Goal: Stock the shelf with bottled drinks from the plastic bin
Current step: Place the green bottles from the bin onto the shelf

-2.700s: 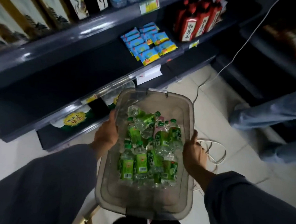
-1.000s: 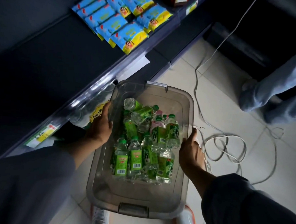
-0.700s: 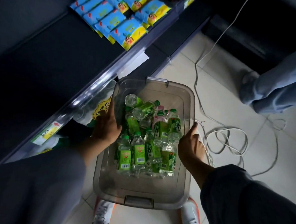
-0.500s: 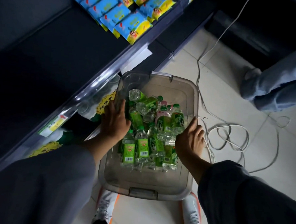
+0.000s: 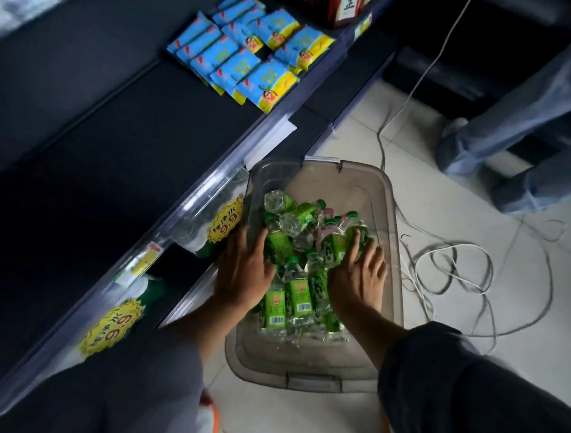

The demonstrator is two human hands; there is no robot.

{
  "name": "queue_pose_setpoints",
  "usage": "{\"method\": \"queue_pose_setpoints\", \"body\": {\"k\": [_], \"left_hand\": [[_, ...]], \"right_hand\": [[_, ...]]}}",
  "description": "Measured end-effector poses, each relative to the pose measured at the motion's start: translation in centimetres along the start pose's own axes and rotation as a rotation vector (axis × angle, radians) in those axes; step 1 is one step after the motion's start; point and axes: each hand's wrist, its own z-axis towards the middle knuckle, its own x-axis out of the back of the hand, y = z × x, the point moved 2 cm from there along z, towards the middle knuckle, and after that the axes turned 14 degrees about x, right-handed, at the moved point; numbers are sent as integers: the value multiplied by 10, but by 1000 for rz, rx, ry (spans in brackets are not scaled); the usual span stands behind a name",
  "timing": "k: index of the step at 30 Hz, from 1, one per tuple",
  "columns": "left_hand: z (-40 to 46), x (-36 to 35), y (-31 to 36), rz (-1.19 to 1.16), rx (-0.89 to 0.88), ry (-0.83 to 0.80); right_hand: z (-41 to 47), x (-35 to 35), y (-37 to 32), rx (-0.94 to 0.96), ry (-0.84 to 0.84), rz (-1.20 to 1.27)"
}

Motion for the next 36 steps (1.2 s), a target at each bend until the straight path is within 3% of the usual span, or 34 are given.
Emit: {"method": "queue_pose_setpoints", "body": {"k": [11,28,32,36], "left_hand": [[23,-10,-5,27,-234,239],[47,-14,-12,15,-184,249],[39,-22,-14,-14,-164,263],[23,-33,6,251,-493,298]], "right_hand": [[27,-46,-23,244,129,-101],[67,-73,-69,272,310,-41],[49,-80,-65,365,205,-21],[33,-83,-53,522,23,-168]]}}
